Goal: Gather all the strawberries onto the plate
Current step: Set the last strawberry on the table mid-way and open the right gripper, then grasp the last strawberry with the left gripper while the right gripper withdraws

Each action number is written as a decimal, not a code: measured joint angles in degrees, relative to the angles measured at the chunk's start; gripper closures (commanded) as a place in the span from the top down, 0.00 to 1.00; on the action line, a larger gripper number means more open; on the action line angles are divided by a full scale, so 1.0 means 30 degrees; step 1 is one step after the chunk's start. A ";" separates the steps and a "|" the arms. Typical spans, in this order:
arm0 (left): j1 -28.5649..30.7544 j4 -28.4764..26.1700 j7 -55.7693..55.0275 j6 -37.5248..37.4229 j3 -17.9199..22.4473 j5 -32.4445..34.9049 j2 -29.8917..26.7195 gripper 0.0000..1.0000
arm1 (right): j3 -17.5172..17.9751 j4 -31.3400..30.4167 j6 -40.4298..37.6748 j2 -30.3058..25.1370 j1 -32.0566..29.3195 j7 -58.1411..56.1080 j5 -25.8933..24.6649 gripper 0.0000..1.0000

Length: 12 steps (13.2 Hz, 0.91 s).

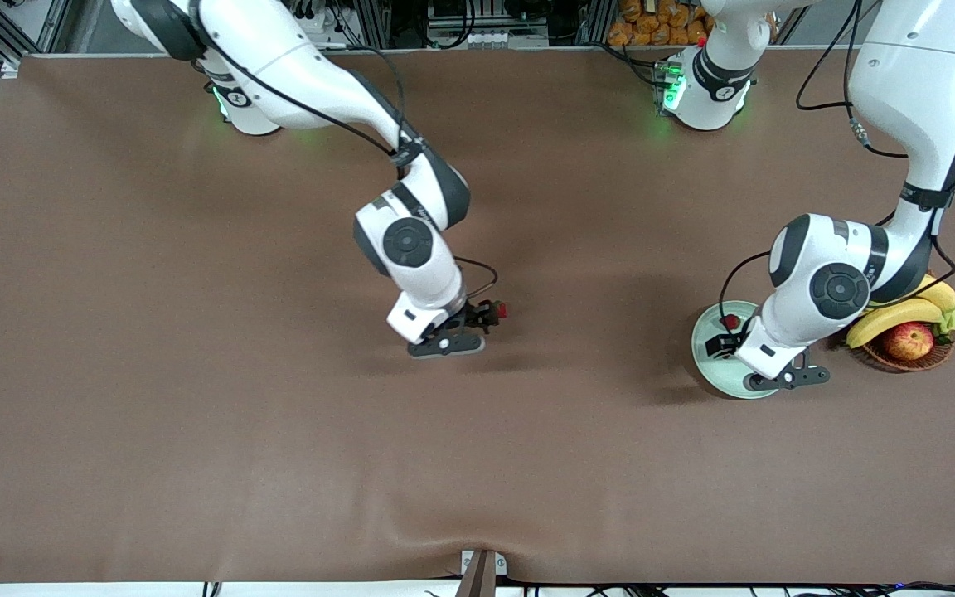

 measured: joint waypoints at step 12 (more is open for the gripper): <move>-0.7788 0.5123 -2.1330 -0.1260 -0.3304 -0.0170 0.3881 1.00 | -0.0062 -0.4264 -0.4837 -0.6909 -0.7644 -0.9984 -0.1215 1.00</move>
